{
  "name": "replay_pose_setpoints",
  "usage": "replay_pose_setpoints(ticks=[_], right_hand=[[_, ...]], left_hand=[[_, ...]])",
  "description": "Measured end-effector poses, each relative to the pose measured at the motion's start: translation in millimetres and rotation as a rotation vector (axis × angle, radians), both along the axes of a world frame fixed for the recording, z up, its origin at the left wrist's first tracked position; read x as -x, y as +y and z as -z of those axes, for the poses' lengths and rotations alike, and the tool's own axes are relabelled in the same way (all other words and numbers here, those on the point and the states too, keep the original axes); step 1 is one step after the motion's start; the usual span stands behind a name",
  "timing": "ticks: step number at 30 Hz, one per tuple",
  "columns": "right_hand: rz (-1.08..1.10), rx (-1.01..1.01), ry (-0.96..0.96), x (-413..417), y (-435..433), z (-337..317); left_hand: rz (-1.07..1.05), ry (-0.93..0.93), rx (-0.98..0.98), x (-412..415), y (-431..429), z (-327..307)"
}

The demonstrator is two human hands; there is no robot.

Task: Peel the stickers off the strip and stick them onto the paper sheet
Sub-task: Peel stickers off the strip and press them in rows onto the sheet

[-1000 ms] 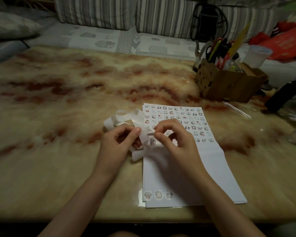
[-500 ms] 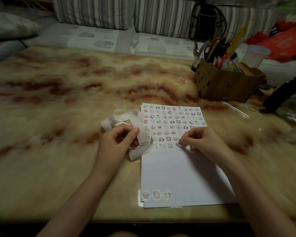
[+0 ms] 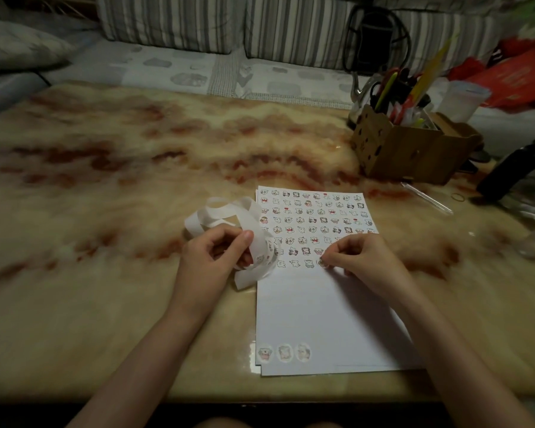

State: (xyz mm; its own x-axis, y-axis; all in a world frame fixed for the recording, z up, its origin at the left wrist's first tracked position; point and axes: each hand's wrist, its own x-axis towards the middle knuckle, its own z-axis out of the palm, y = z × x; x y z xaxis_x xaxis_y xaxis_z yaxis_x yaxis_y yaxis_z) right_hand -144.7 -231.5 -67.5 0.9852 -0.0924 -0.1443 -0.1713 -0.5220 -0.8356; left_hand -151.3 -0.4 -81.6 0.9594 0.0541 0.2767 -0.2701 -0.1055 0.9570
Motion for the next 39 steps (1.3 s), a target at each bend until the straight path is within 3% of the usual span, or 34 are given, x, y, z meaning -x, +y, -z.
replay_pose_setpoints(ticks=[15,35,39], right_hand=[[0.064,0.239,-0.131,6.4,9.0,11.1],[0.069,0.168,-0.156,7.3,5.8,14.8],[0.075,0.233,-0.145,7.1,7.6,14.9]], left_hand=[[0.003,0.008,0.020,-0.9,0.3,0.4],[0.009,0.012,0.040,-0.7,0.0,0.3],[0.003,0.024,0.062,-0.7,0.3,0.1]])
